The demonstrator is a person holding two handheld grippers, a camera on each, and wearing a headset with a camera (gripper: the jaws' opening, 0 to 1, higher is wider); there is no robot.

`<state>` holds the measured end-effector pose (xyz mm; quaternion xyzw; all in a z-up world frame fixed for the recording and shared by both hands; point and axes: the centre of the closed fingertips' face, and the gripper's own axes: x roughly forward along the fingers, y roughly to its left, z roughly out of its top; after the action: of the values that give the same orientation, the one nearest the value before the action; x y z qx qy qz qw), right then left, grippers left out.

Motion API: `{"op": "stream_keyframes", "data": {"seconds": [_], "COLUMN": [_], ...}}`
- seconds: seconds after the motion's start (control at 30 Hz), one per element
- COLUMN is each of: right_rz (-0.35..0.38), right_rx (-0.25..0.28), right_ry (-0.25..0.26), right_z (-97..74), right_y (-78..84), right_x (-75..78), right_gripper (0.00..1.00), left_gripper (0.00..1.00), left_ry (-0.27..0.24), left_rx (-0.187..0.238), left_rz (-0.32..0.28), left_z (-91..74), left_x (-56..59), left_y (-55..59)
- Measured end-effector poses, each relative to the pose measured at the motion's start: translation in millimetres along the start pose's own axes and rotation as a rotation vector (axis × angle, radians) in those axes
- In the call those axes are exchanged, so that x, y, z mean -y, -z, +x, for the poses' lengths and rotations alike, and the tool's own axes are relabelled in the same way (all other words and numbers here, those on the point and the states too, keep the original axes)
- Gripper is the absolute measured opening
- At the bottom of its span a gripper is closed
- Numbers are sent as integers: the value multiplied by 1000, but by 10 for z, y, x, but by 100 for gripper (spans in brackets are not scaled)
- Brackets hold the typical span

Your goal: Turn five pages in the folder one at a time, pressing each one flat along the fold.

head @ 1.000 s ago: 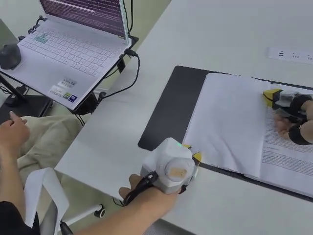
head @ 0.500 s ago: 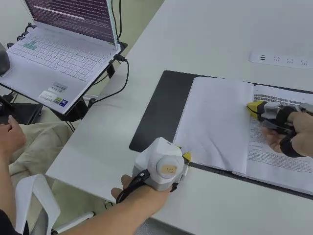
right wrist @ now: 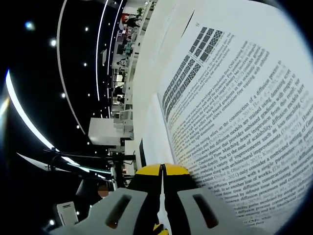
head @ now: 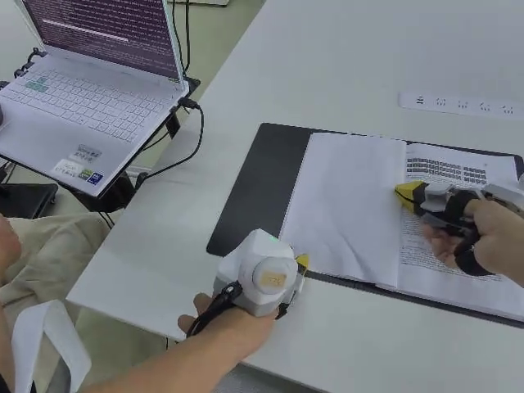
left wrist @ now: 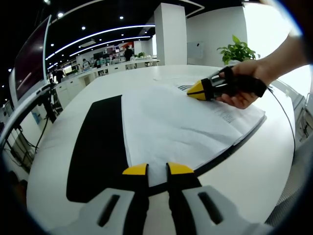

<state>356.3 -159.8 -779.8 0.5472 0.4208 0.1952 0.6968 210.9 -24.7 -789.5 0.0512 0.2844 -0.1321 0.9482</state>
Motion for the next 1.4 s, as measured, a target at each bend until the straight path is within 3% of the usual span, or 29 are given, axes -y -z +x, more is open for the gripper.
{"op": "stream_keyframes", "data": {"seconds": [0.07, 0.13, 0.2, 0.37, 0.77, 1.4], "right_rz": [2, 13, -27, -5, 8, 4], "right_rx": [-5, -55, -123, -103, -121, -123], "right_ry": [-1, 2, 14, 6, -4, 5], "right_z": [-23, -51, -102, -179, -351, -738], "right_y": [21, 132, 310, 420, 655, 1145], "right_x": [10, 28, 50, 78, 224, 327], "right_gripper": [0, 0, 0, 0, 0, 0], "left_gripper": [12, 12, 12, 12, 12, 12], "left_ry": [0, 0, -1, -2, 2, 6], "left_rx": [1, 4, 7, 5, 1, 8], "left_rz": [2, 6, 3, 7, 22, 27], "left_z": [-5, -6, -8, -6, -11, -25], "left_x": [4, 5, 6, 5, 11, 17], "left_y": [-3, -3, -3, -2, -5, -7]}}
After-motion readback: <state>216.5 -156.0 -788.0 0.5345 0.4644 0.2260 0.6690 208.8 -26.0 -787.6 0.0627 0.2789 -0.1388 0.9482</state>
